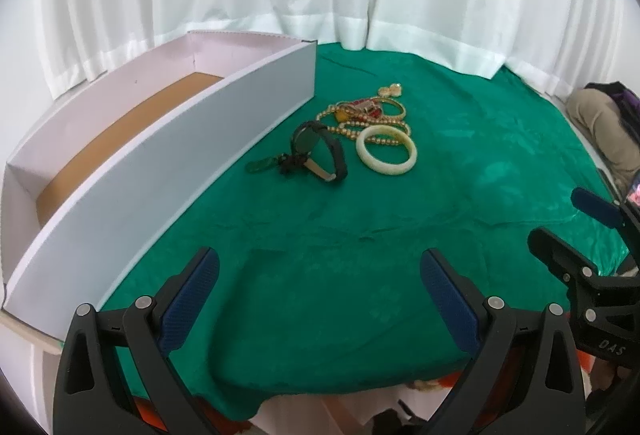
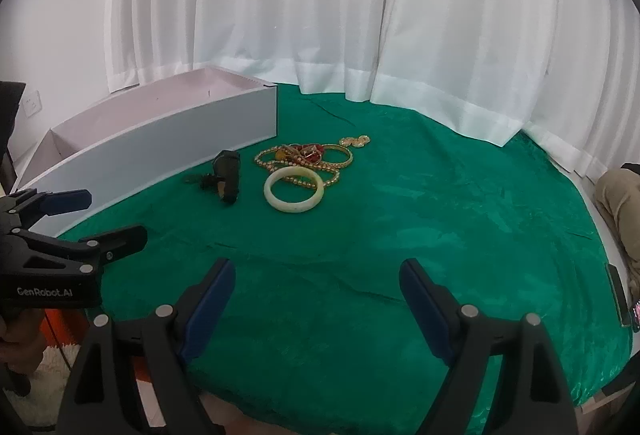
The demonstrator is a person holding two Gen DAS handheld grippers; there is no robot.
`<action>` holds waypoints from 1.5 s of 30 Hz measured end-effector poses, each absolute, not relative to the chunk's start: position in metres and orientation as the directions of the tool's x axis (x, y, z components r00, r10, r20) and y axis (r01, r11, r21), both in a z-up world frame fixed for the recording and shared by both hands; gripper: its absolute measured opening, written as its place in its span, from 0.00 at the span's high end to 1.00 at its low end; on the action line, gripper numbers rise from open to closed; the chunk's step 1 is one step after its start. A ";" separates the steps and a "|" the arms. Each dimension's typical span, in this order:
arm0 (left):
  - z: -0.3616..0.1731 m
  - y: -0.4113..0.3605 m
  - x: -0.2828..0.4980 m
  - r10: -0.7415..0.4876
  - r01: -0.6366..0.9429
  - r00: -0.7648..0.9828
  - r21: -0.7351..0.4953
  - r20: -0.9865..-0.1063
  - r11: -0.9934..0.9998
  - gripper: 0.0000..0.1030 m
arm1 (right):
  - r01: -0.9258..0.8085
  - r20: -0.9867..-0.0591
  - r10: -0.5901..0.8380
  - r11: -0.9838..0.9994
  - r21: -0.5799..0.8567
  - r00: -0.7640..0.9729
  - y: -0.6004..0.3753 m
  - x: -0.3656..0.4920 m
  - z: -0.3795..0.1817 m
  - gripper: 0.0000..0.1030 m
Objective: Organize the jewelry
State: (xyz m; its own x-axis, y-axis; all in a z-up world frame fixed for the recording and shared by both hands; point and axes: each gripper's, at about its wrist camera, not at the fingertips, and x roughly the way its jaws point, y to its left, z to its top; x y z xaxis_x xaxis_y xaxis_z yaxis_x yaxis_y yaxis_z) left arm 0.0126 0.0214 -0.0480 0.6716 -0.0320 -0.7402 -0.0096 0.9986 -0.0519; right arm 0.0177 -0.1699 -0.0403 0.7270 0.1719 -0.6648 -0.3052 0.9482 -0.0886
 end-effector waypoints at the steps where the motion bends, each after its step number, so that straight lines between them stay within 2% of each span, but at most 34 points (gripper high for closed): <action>1: -0.049 0.022 0.013 -0.032 -0.012 0.670 -0.053 -0.742 0.999 0.02 | -0.307 -0.667 0.173 0.948 -0.088 0.725 -0.170 0.018 -0.041 0.17; 16: -0.072 0.062 0.041 -0.006 -0.114 0.627 -0.100 -0.779 0.988 0.02 | -0.343 -0.689 0.204 0.937 -0.069 0.696 -0.169 0.022 -0.049 0.17; 22: -0.080 0.067 0.077 -0.077 -0.078 0.592 -0.151 -0.802 0.985 0.03 | -0.354 -0.695 0.208 0.932 -0.072 0.688 -0.168 0.021 -0.052 0.17; 26: -0.084 0.072 0.102 -0.043 -0.103 0.606 -0.132 -0.794 0.986 0.07 | -0.348 -0.696 0.205 0.935 -0.068 0.688 -0.170 0.021 -0.052 0.17; 29: -0.093 0.070 0.122 -0.028 -0.092 0.604 -0.105 -0.797 0.990 0.19 | -0.342 -0.700 0.205 0.938 -0.060 0.684 -0.171 0.021 -0.053 0.17; 37: -0.116 0.054 0.166 -0.010 0.011 0.609 -0.004 -0.793 1.000 0.20 | -0.339 -0.706 0.204 0.939 -0.055 0.679 -0.174 0.022 -0.055 0.17; 39: -0.124 0.052 0.172 -0.005 0.030 0.602 0.016 -0.799 0.999 0.27 | -0.336 -0.710 0.201 0.940 -0.053 0.675 -0.174 0.023 -0.056 0.17; 40: -0.124 0.053 0.171 -0.018 0.034 0.605 0.003 -0.796 0.999 0.38 | -0.333 -0.713 0.199 0.942 -0.052 0.673 -0.175 0.023 -0.057 0.17; 41: -0.123 0.054 0.169 -0.023 0.032 0.614 -0.004 -0.789 0.999 0.54 | -0.330 -0.714 0.197 0.942 -0.051 0.672 -0.176 0.024 -0.057 0.17; 43: -0.123 0.056 0.165 -0.043 0.038 0.605 -0.025 -0.795 0.999 0.76 | -0.321 -0.715 0.190 0.946 -0.050 0.673 -0.178 0.025 -0.057 0.17; 45: -0.122 0.060 0.157 -0.060 0.044 0.604 -0.041 -0.795 0.998 0.78 | -0.315 -0.714 0.188 0.948 -0.047 0.674 -0.179 0.026 -0.058 0.17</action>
State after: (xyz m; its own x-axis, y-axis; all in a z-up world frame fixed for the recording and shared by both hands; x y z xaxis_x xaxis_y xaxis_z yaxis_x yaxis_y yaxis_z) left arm 0.1571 0.0598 -0.1222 0.6036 -0.0596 -0.7950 0.0444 0.9982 -0.0411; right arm 0.0261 -0.1788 -0.0576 0.6740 0.1879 -0.7144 -0.3146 0.9480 -0.0475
